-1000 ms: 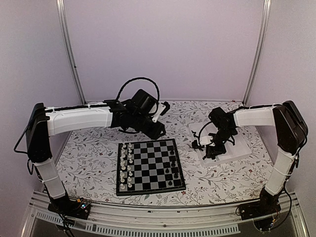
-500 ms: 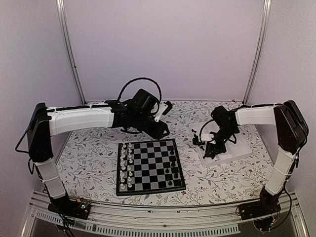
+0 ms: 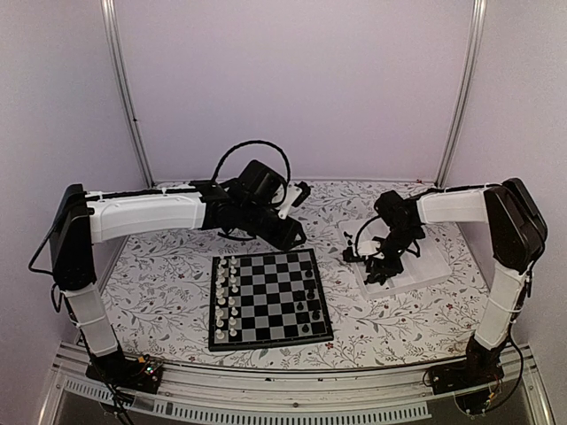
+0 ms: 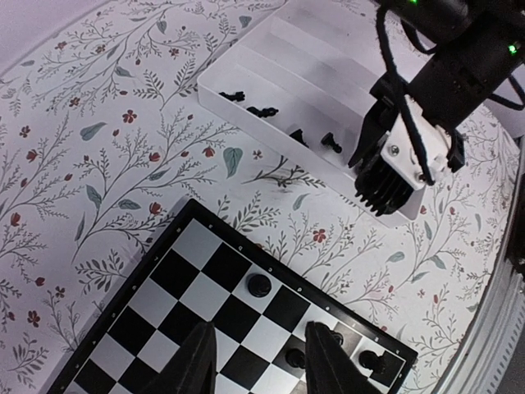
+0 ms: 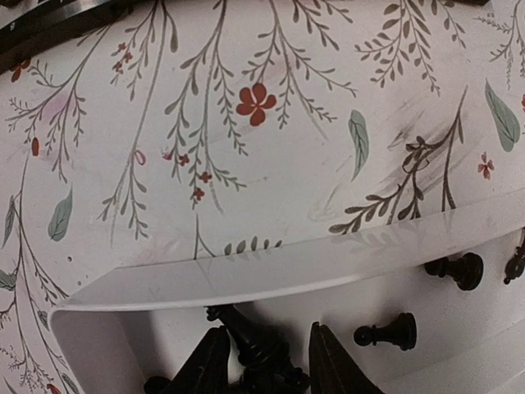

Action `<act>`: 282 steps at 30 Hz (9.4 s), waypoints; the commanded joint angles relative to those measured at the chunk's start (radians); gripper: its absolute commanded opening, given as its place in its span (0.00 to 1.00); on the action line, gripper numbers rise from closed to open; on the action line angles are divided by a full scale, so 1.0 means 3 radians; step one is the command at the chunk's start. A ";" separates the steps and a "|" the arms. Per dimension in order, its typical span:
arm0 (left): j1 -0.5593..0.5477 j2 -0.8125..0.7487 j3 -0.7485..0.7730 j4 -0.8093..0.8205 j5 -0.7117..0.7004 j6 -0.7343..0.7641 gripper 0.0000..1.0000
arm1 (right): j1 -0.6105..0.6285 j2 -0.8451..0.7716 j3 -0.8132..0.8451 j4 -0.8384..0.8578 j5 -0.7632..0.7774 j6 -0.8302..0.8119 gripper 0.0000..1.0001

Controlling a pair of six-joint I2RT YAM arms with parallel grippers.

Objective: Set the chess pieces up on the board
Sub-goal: Pick up the chess piece from the storage box, then place the chess piece on the chessboard.

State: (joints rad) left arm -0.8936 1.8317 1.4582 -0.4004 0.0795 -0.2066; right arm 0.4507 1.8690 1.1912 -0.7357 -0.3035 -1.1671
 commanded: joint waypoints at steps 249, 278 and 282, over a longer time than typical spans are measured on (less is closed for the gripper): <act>0.0489 -0.2491 -0.2032 0.1283 -0.0891 -0.0380 0.08 | 0.1535 0.1084 0.1756 -0.0336 0.0275 0.2094 0.01; 0.0559 -0.1468 -0.0878 -0.0455 0.0120 -0.0140 0.11 | 0.0757 -0.0067 0.1633 -0.0398 -0.0149 0.2293 0.33; 0.0470 -0.1049 -0.0597 -0.0851 0.0361 -0.0099 0.11 | 0.0320 -0.0408 0.1405 -0.0287 -0.0164 0.2308 0.34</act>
State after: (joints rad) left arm -0.7380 1.4208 1.2163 -0.4366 0.0654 -0.2687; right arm 0.6506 1.8347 1.6772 -0.8509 -0.3256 -0.4938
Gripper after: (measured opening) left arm 0.113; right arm 0.338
